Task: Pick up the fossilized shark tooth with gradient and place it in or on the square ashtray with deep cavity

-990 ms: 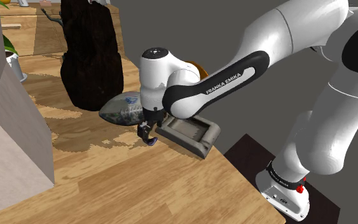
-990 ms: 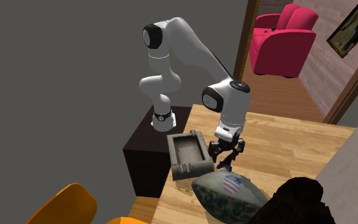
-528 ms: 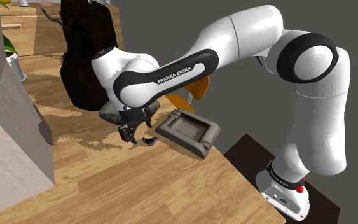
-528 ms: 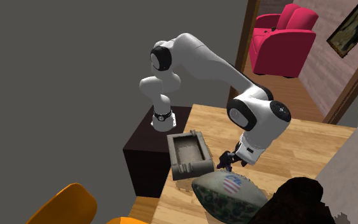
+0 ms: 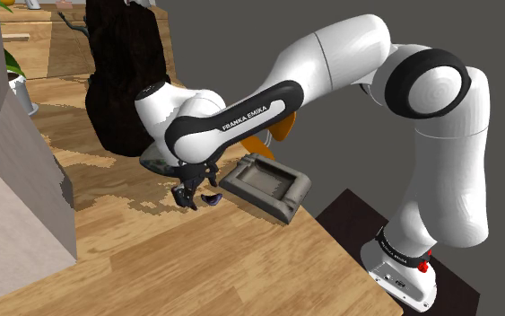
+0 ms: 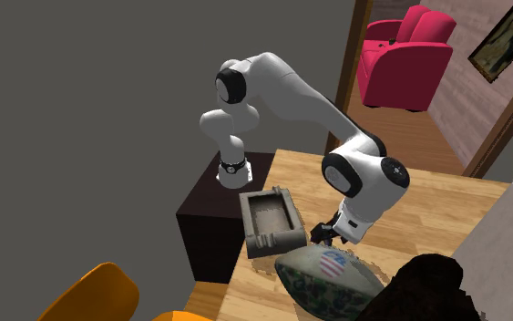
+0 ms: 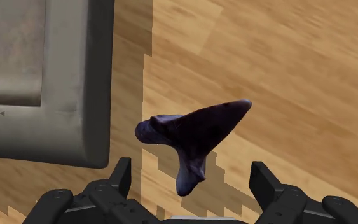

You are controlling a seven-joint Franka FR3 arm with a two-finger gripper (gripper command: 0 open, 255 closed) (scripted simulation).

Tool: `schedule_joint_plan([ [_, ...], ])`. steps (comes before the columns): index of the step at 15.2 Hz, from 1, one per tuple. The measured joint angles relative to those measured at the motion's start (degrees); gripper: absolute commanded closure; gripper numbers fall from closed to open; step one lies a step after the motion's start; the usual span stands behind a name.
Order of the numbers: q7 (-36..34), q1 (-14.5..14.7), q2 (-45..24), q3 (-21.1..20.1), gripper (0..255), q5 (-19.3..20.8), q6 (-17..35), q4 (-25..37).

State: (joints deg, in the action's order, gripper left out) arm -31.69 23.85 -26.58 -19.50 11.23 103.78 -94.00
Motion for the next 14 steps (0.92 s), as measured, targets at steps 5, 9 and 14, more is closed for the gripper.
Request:
schedule_joint_plan([
  [5,-0.03,0.01,-0.04,0.01,255,0.02,0.15,-0.11],
  [9,-0.03,0.01,-0.04,0.00,255,0.02,0.16,-0.09],
  [14,-0.03,0.01,-0.05,0.01,255,0.02,0.15,-0.09],
])
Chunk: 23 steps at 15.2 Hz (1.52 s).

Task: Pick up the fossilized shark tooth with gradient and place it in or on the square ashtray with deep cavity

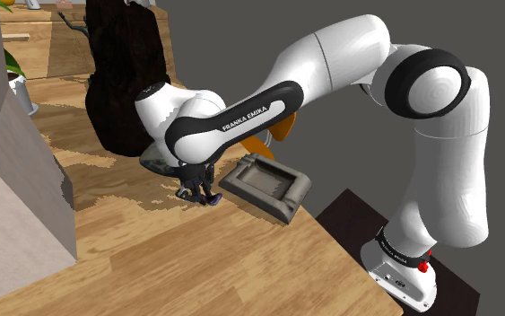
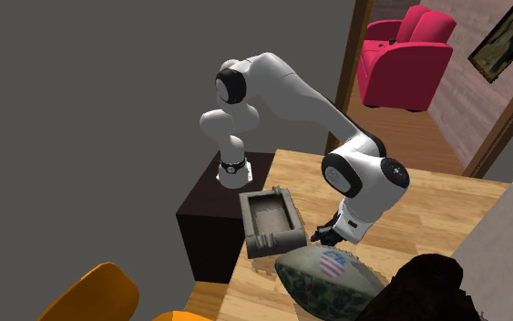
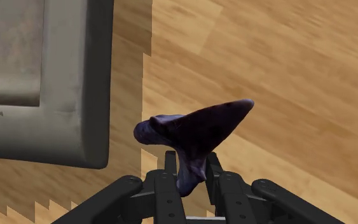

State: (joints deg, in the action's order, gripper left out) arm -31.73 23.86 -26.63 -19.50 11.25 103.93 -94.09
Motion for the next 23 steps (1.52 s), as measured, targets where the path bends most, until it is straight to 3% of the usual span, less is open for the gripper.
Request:
schedule_joint_plan([
  [23,1.62,0.21,3.87,-0.76,255,-1.58,-14.09,10.56],
])
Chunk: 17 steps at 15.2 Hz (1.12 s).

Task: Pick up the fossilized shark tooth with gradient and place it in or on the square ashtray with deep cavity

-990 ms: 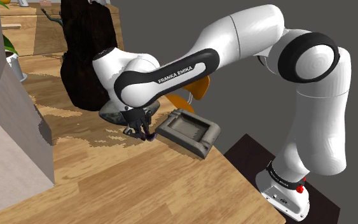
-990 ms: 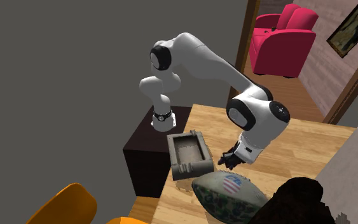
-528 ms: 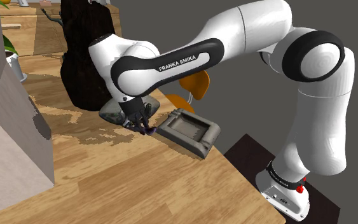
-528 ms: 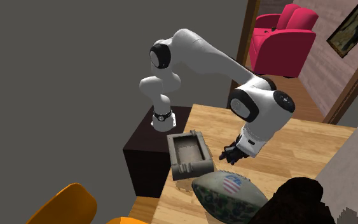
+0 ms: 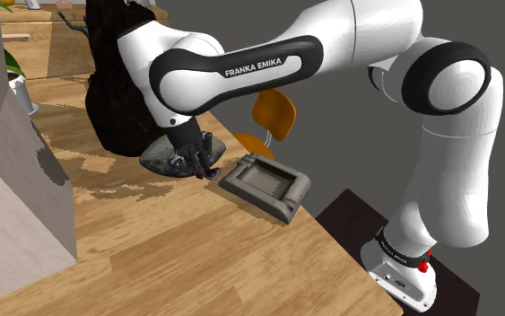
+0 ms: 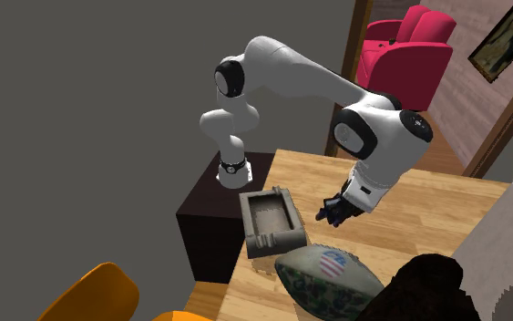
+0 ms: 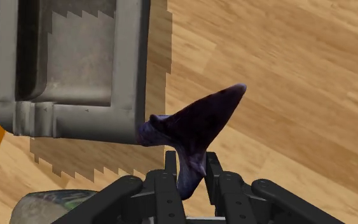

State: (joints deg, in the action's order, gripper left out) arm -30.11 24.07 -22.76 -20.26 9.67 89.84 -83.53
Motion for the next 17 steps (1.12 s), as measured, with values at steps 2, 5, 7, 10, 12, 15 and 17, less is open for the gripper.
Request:
schedule_joint_plan([
  [2,1.11,-1.19,2.56,0.12,255,-0.59,0.50,-2.89],
  [5,3.86,-3.93,8.73,0.67,255,-1.95,3.66,-11.68],
  [7,6.09,-5.61,12.65,1.29,255,-2.77,4.83,-16.39],
  [10,9.62,-7.90,18.37,2.60,255,-3.76,7.67,-24.34],
  [12,12.11,-9.20,22.07,3.64,255,-4.29,8.54,-28.53],
  [15,15.26,-10.68,26.02,5.15,255,-4.56,9.44,-32.93],
  [17,15.68,-10.90,26.68,5.41,255,-4.58,10.82,-34.91],
])
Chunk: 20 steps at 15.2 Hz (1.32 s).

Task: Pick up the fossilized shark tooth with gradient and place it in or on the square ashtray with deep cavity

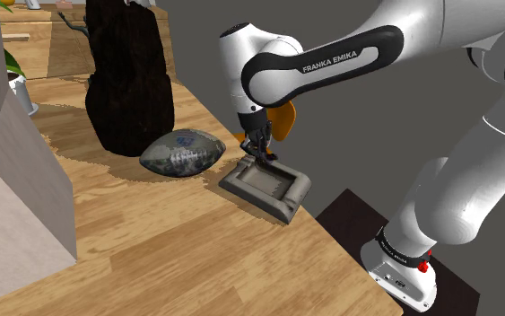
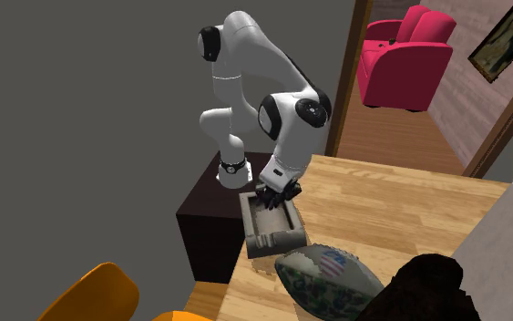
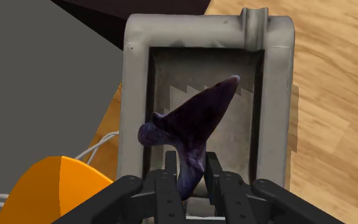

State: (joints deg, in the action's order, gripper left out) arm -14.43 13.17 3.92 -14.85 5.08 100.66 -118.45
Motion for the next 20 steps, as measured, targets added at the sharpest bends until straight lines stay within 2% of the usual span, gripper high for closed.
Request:
schedule_joint_plan([
  [11,-1.25,0.04,-2.59,-0.12,255,0.81,7.92,-5.54],
  [17,-1.29,0.01,-2.86,-0.09,255,0.91,8.39,-5.70],
  [18,-1.29,0.01,-2.86,-0.09,0,0.91,8.39,-5.71],
  [20,-1.29,0.01,-2.86,-0.09,0,0.91,8.40,-5.71],
])
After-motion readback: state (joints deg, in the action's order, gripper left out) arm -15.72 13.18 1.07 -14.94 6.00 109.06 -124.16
